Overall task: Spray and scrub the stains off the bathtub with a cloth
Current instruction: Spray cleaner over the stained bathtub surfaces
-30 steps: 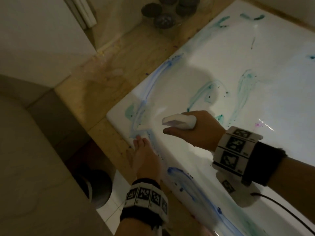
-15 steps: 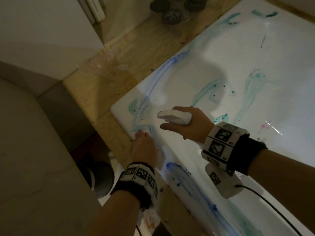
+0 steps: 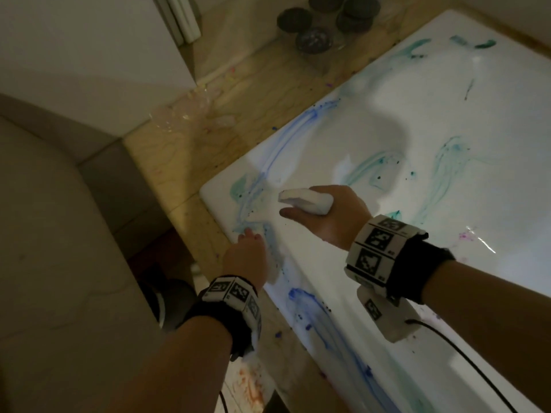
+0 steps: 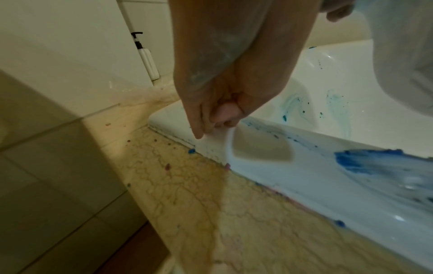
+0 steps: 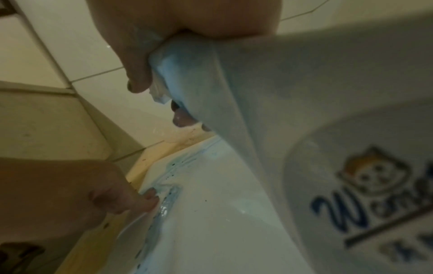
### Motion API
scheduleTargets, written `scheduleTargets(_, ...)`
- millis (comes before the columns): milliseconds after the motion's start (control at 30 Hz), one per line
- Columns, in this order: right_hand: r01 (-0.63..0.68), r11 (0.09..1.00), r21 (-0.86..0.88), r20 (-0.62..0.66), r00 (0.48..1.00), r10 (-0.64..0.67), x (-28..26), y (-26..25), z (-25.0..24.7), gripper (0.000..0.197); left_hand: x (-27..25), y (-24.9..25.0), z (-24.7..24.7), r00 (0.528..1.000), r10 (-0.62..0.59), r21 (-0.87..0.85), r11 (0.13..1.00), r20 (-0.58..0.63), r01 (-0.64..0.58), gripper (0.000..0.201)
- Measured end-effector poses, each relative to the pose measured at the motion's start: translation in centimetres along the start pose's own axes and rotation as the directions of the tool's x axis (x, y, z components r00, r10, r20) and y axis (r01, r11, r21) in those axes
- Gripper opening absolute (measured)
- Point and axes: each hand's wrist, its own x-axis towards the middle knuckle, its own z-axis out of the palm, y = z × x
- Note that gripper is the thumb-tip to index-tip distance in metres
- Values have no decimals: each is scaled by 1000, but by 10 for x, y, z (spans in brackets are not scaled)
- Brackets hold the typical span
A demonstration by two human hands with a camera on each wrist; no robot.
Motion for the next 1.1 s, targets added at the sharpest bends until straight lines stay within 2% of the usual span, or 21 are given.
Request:
scheduleTargets(33,-8,1000,28,-26,1000,9,2,0,-1,62,-1,1,1,1000,-2,-2,1000,4,2,42)
scheduleTargets(133,9,987,161,-101,995,7,6,0,-8,49,-1,3,3,1000,-25,-10,1000,3,25,44)
scheduleTargets(233,45,984,172,-98,995,-29,8,2,-10,44,1,7,-1,998,-52,-19,998,18,52,44)
scheduleTargets(367,-27,999,17,-148,989,29,9,10,-6,44,8,11,-11,1000,19,16,1000,-18,-19,28)
scheduleTargets(467,-29,993,111,-240,969,55,9,10,-15,42,13,12,-15,999,43,-15,999,-11,-43,24)
scheduleTargets(600,6,990,142,-291,956,36,8,14,-25,16,11,13,-13,999,34,15,999,-13,-34,24)
scheduleTargets(733,-127,978,166,-329,928,176,14,24,-28,33,10,11,-12,999,53,41,998,1,-53,24)
scheduleTargets(833,-96,966,241,-340,924,177,20,28,-34,39,12,11,-13,998,52,46,997,46,-54,22)
scheduleTargets(900,-86,972,218,-341,927,158,23,33,-34,40,19,10,-25,999,48,6,999,15,-48,23)
scheduleTargets(1033,-151,966,208,-344,914,217,25,49,-29,49,49,3,-66,985,-53,-120,992,-167,33,23)
scheduleTargets(1100,-144,966,214,-363,907,216,27,57,-31,51,64,-3,-68,987,-112,-209,974,-112,87,29)
